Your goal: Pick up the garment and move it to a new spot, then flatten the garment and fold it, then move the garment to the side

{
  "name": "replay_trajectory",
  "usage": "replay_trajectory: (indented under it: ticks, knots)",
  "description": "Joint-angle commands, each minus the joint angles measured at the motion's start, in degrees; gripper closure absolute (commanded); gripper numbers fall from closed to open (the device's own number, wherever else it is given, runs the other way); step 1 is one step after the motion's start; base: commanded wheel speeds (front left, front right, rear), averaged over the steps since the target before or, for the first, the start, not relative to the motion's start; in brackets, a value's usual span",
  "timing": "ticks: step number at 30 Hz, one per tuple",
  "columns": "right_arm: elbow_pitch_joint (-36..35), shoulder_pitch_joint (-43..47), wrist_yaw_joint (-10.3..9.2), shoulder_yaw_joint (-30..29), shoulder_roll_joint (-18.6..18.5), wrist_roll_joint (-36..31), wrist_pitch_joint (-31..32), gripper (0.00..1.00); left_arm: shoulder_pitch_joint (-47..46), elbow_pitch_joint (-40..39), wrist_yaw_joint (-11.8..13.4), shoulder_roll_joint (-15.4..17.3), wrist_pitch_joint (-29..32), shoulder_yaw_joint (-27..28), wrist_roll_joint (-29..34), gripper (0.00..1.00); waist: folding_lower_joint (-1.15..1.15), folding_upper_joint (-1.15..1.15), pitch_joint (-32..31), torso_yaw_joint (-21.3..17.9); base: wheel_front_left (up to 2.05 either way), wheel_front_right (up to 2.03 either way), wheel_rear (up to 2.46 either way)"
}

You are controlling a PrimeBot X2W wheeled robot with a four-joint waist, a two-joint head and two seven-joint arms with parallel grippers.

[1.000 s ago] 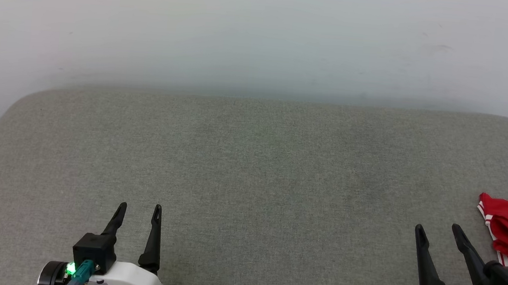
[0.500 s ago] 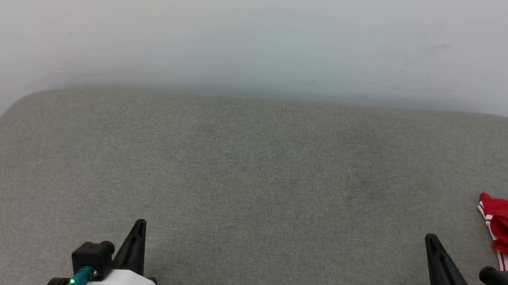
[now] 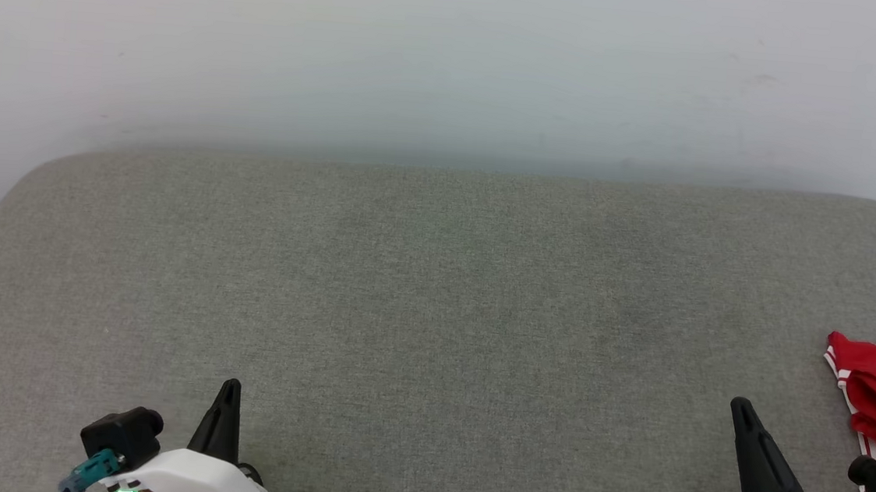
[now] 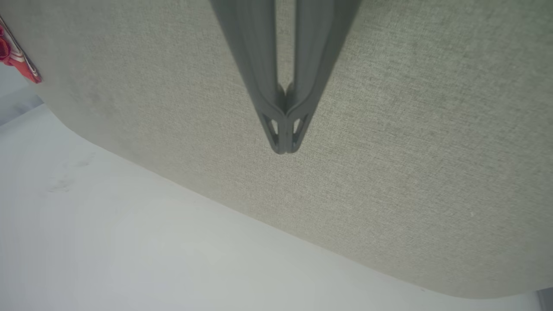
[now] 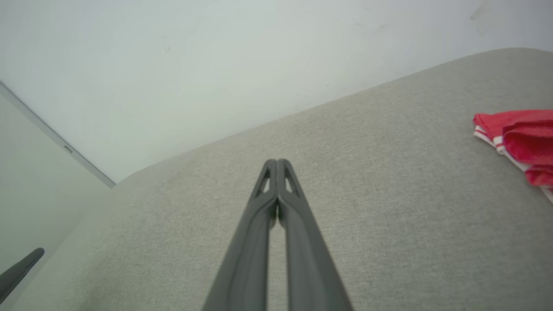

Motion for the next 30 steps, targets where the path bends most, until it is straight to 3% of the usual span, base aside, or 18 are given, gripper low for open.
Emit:
replay_trajectory:
  ticks: [1, 13, 30]
  knots:
    - [-0.1, -1.8, -0.01, 0.0, -0.6, 2.8, 0.2, 1.0, -1.9, -0.9, -0.6, 0.0, 0.5, 0.9, -2.2, 1.0, 0.0, 0.0, 0.0, 0.0, 0.0, 0.0, 0.0]
    - [2.9, -4.2, -0.01, 0.0, -0.9, 15.8, 0.7, 1.0, -2.8, -0.8, -2.6, -1.1, 3.6, 3.7, -13.4, 1.0, 0.0, 0.0, 0.2, -0.1, 0.0, 0.0, 0.0]
    - [6.1, -6.5, -0.01, -0.2, -1.1, 28.9, 1.4, 1.0, -3.7, -0.7, -4.7, -2.3, 6.9, 6.5, -25.0, 1.0, 0.0, 0.0, 0.5, -0.1, 0.0, 0.0, 0.0]
